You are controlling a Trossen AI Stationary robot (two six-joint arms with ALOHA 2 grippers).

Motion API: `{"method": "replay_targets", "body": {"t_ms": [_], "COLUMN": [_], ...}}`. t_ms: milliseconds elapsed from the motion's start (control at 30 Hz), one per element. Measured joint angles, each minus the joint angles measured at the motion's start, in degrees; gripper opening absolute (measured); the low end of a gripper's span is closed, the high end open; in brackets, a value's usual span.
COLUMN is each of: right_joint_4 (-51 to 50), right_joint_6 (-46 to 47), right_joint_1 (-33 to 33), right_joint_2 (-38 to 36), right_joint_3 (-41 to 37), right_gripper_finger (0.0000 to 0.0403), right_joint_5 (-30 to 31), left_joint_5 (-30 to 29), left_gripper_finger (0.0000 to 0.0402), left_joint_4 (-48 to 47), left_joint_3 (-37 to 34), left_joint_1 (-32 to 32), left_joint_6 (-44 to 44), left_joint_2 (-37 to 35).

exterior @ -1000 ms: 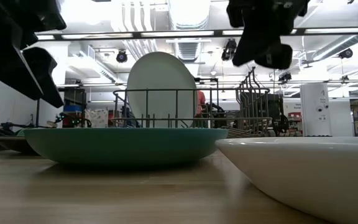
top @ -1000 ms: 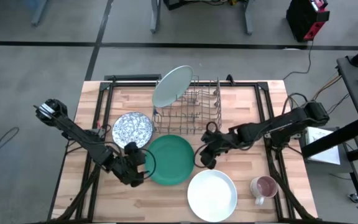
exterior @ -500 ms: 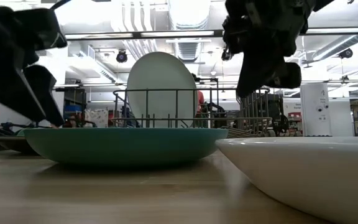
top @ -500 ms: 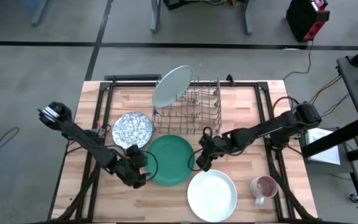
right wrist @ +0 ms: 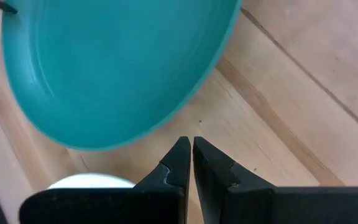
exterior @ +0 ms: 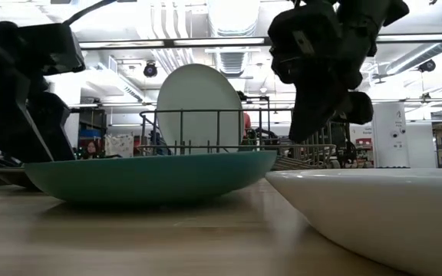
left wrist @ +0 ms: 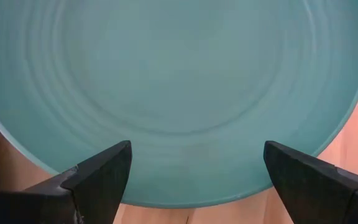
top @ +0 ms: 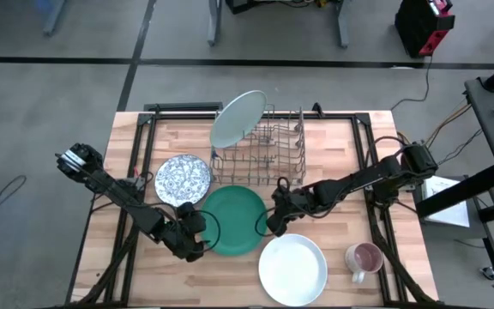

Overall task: Sort dishes
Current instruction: Put the green plate into the dish rack

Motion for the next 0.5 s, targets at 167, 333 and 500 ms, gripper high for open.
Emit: {"method": "replay_targets", "body": {"t_ms": [167, 333, 500], "right_joint_4": [3.1, 3.5, 3.4], "right_joint_6": [-0.3, 0.8, 0.9], "right_joint_1": [0.1, 0.2, 0.2], "right_joint_2": [0.3, 1.0, 1.8], "right_joint_3": [0.0, 0.0, 0.0], "right_gripper_finger": [0.0024, 0.0063, 0.0106], "right_joint_5": [3.9, 6.1, 6.2], "left_joint_5": [0.1, 0.2, 0.2], "left_gripper_finger": [0.0355, 0.0355, 0.0355], "left_joint_4": [0.9, 2.2, 3.8], "left_joint_3": [0.0, -0.7, -2.0], "left_joint_1": [0.0, 0.0, 0.0], "left_joint_6": [0.0, 0.2, 0.2], "left_joint_2": [0.0, 0.0, 0.0]}}
